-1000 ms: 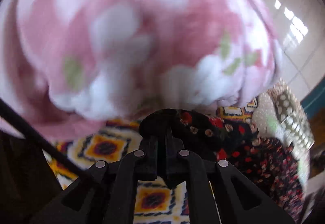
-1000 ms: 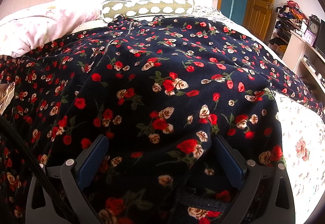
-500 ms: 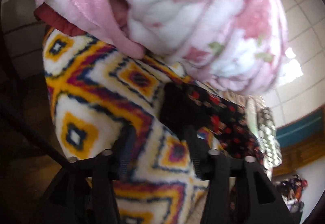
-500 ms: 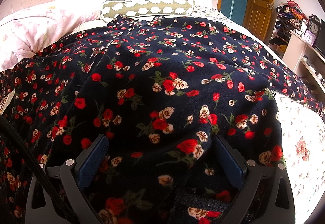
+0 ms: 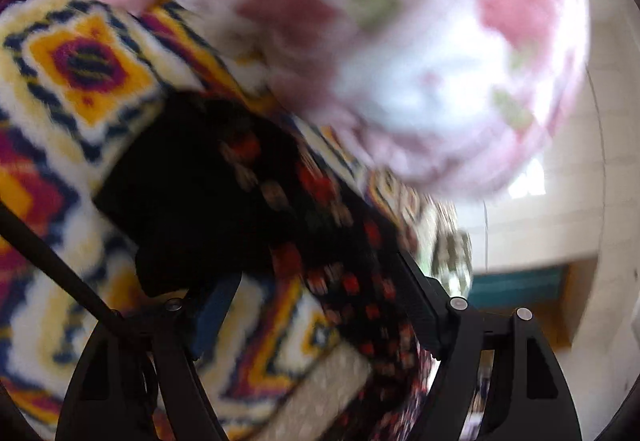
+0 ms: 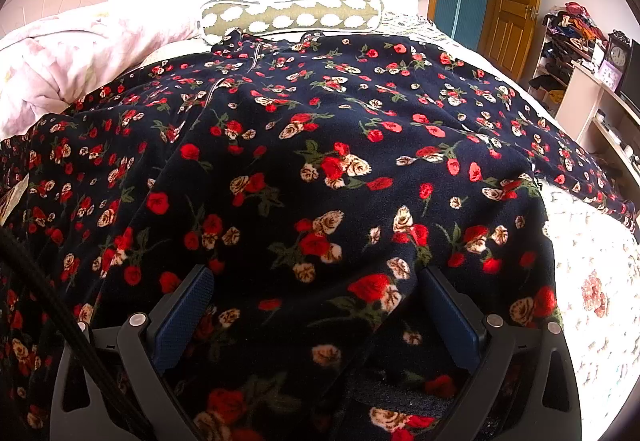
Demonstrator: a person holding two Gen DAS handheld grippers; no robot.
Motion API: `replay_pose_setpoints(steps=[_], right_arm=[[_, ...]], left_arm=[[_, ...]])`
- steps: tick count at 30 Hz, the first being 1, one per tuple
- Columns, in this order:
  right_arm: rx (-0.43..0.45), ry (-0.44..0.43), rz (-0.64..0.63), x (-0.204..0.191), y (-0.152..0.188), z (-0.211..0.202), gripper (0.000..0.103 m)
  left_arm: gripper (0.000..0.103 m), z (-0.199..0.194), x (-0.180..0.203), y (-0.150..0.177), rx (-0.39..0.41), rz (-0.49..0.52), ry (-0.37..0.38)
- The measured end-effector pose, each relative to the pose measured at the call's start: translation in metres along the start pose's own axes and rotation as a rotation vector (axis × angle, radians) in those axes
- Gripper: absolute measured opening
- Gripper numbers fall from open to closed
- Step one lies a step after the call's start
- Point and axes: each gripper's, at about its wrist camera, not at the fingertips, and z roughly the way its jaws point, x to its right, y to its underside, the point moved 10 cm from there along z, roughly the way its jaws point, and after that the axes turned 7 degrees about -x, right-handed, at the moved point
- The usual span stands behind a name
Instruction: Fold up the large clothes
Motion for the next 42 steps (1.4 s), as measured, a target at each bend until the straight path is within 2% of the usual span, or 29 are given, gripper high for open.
replay_pose_setpoints(steps=[1, 2, 3, 4, 5, 7, 9, 11, 14, 17, 21, 25, 29, 32, 33, 34, 35, 37, 40, 42], right_arm=[[0.000, 0.000, 0.000, 0.000, 0.000, 0.000, 0.103], [0.000, 0.000, 0.000, 0.000, 0.000, 0.000, 0.103], [0.000, 0.000, 0.000, 0.000, 0.000, 0.000, 0.103], [0.000, 0.000, 0.000, 0.000, 0.000, 0.000, 0.103], [0.001, 0.001, 0.000, 0.000, 0.000, 0.000, 0.103], [0.000, 0.001, -0.001, 0.000, 0.000, 0.000, 0.103], [0.000, 0.000, 0.000, 0.000, -0.001, 0.000, 0.103], [0.000, 0.000, 0.000, 0.000, -0.001, 0.000, 0.103], [0.000, 0.000, 0.000, 0.000, 0.000, 0.000, 0.103], [0.001, 0.000, 0.000, 0.000, -0.001, 0.000, 0.103], [0.000, 0.000, 0.000, 0.000, 0.000, 0.000, 0.103], [0.002, -0.003, 0.001, 0.000, 0.000, 0.000, 0.103], [0.004, -0.011, 0.003, -0.001, 0.000, -0.002, 0.103], [0.005, -0.015, 0.004, -0.001, 0.000, -0.002, 0.103], [0.006, -0.016, 0.005, -0.001, 0.001, -0.003, 0.103], [0.006, -0.018, 0.005, -0.001, 0.000, -0.003, 0.103], [0.005, -0.018, 0.005, -0.001, 0.001, -0.003, 0.103], [0.005, -0.016, 0.004, -0.001, 0.002, -0.003, 0.103], [0.003, -0.023, 0.002, 0.000, 0.002, -0.003, 0.103], [0.000, -0.030, -0.012, -0.001, 0.002, -0.004, 0.103]], left_arm=[[0.071, -0.002, -0.003, -0.007, 0.021, -0.022, -0.011], [0.057, -0.005, -0.005, -0.013, 0.037, -0.037, -0.026], [0.046, -0.008, -0.005, -0.018, 0.043, -0.031, -0.044], [0.026, -0.011, -0.005, -0.021, 0.043, -0.016, -0.062], [0.015, -0.015, -0.001, -0.023, 0.040, 0.019, -0.094], [0.012, -0.025, 0.011, -0.025, 0.063, 0.109, -0.165], [0.011, -0.038, 0.029, -0.024, 0.100, 0.214, -0.237], [0.011, -0.050, 0.047, -0.015, 0.122, 0.284, -0.266], [0.011, -0.058, 0.087, 0.011, 0.120, 0.399, -0.253], [0.011, -0.051, 0.144, 0.054, 0.074, 0.547, -0.215], [0.011, -0.027, 0.225, 0.144, -0.055, 0.759, -0.136], [0.011, 0.020, 0.294, 0.261, -0.231, 0.972, -0.062], [0.011, 0.057, 0.327, 0.369, -0.382, 1.148, -0.032], [0.015, 0.078, 0.333, 0.429, -0.500, 1.179, -0.003], [0.017, 0.086, 0.335, 0.440, -0.525, 1.173, 0.005], [0.023, 0.088, 0.335, 0.446, -0.537, 1.171, 0.013], [0.034, 0.088, 0.335, 0.452, -0.545, 1.173, 0.013], [0.048, 0.090, 0.332, 0.456, -0.541, 1.172, 0.012], [0.050, 0.080, 0.316, 0.443, -0.510, 1.163, -0.013], [0.056, 0.073, 0.302, 0.423, -0.467, 1.148, -0.047]])
